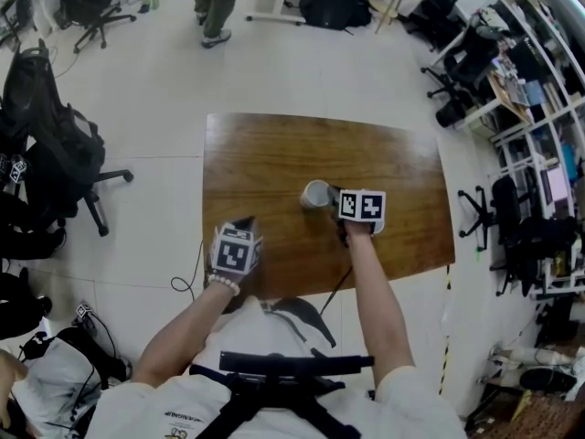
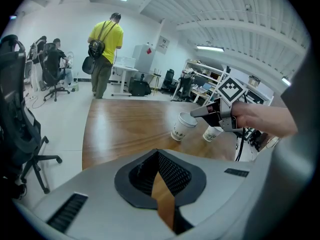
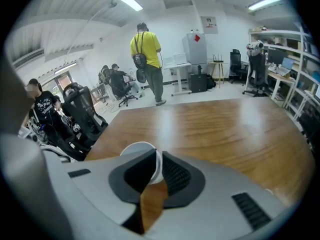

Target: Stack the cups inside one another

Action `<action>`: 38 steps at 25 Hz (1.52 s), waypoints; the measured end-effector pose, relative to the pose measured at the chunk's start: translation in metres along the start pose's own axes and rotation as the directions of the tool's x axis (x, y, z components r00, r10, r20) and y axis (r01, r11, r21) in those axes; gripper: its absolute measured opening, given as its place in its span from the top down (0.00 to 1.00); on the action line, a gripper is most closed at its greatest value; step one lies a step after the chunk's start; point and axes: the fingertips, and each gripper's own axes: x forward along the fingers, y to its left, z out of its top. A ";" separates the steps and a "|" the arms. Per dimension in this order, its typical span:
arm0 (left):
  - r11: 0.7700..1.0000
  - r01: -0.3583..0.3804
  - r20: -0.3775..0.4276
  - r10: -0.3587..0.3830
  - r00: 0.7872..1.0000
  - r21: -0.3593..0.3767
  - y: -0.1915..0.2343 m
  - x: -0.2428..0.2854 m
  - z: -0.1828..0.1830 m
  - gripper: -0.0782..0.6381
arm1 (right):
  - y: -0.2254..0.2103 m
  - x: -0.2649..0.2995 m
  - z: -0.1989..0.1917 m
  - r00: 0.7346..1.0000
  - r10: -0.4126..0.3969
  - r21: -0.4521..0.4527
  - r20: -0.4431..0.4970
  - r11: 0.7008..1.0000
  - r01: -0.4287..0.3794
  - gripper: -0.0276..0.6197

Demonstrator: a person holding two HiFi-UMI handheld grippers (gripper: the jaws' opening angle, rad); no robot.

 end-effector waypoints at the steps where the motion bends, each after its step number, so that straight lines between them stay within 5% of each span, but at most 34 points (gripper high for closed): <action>1: 1.000 0.002 -0.003 -0.002 1.000 0.001 -0.001 0.000 -0.001 0.90 | 0.000 -0.003 0.001 1.000 -0.001 0.002 0.010 1.000 0.001 0.87; 10: 0.999 0.025 -0.017 -0.025 1.000 0.024 -0.022 0.004 -0.004 0.90 | -0.004 -0.055 -0.003 0.988 0.020 0.074 0.152 0.997 -0.032 0.86; 20: 0.998 0.066 0.165 -0.063 0.984 -0.016 -0.068 -0.005 0.022 0.90 | -0.019 -0.142 -0.038 0.951 0.038 0.168 0.307 0.981 -0.094 0.86; 30: 1.000 0.027 0.221 -0.025 0.975 -0.006 -0.111 -0.014 0.019 0.90 | -0.049 -0.184 -0.054 0.938 0.056 0.158 0.343 0.980 -0.117 0.86; 38: 0.999 -0.040 0.228 0.043 0.973 -0.021 -0.126 -0.026 0.014 0.90 | -0.101 -0.183 -0.072 0.957 0.006 0.165 0.291 0.985 -0.057 0.81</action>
